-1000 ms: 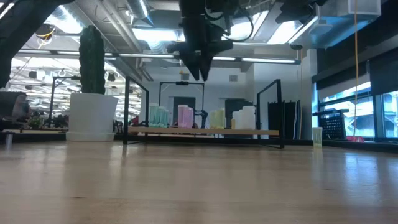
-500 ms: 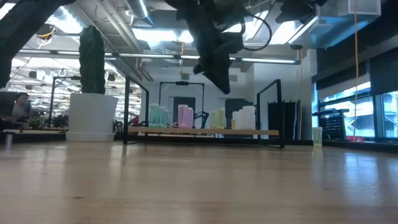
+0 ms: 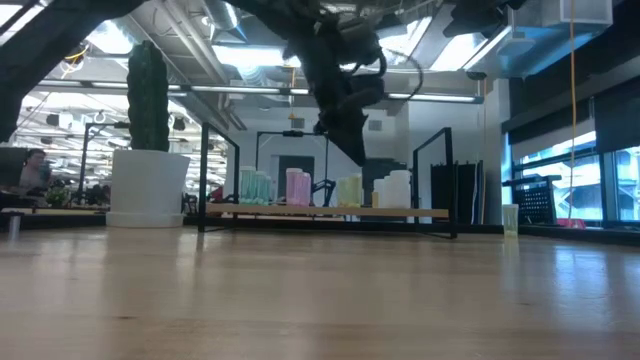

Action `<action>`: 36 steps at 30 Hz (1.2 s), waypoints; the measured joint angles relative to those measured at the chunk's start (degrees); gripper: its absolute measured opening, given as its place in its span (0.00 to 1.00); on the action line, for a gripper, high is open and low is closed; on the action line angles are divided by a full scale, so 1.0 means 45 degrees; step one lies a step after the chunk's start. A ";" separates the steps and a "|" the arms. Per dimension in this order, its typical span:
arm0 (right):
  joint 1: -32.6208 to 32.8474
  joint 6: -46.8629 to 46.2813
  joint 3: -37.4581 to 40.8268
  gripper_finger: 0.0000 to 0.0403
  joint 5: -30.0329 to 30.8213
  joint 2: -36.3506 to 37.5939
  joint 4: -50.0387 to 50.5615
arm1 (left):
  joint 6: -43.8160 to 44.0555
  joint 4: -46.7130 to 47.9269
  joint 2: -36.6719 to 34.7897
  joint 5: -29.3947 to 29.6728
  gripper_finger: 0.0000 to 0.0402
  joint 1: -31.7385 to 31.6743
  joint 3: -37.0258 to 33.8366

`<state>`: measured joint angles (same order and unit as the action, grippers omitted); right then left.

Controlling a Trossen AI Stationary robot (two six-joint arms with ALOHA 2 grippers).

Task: Pick and place medicine bottles onto shelf by color
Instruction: Put the bottom yellow pill bottle on the shelf aligned with the other yellow pill bottle

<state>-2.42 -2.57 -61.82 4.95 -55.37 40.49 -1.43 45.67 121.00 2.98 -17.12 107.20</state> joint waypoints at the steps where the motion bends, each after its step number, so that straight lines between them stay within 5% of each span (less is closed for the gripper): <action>1: 0.0000 0.0000 0.0000 0.52 0.0000 0.0000 -0.0001 | 0.0152 -0.0134 -0.0006 0.0564 0.00 0.0145 0.0000; 6: 0.0000 0.0000 0.0000 0.52 0.0000 0.0000 0.0001 | 0.2766 -0.0005 -0.0011 0.1571 0.00 0.0574 0.0000; 10: 0.0000 0.0005 0.0000 0.52 0.0000 0.0000 0.0005 | 0.4700 -0.0257 -0.0036 0.4066 0.00 0.0923 -0.0552; 15: 0.0000 0.0000 0.0000 0.52 0.0000 0.0000 0.0005 | 0.6650 -0.0741 -0.0036 0.3124 0.00 0.1162 -0.1526; 24: 0.0000 0.0000 0.0000 0.52 0.0000 0.0000 0.0005 | 0.8939 -0.2533 -0.0031 0.5580 0.00 0.1941 -0.2030; 30: 0.0000 0.0002 0.0000 0.52 0.0000 0.0000 0.0001 | 0.9385 -0.2728 -0.0180 0.5519 0.00 0.1690 -0.2021; 36: 0.0000 0.0000 0.0000 0.52 0.0000 0.0000 -0.0002 | 0.9141 -0.2667 -0.0210 0.4036 0.00 0.1017 -0.2021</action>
<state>-2.42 -2.57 -61.82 4.95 -55.37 40.48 39.71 33.67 120.05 21.14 -12.54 98.10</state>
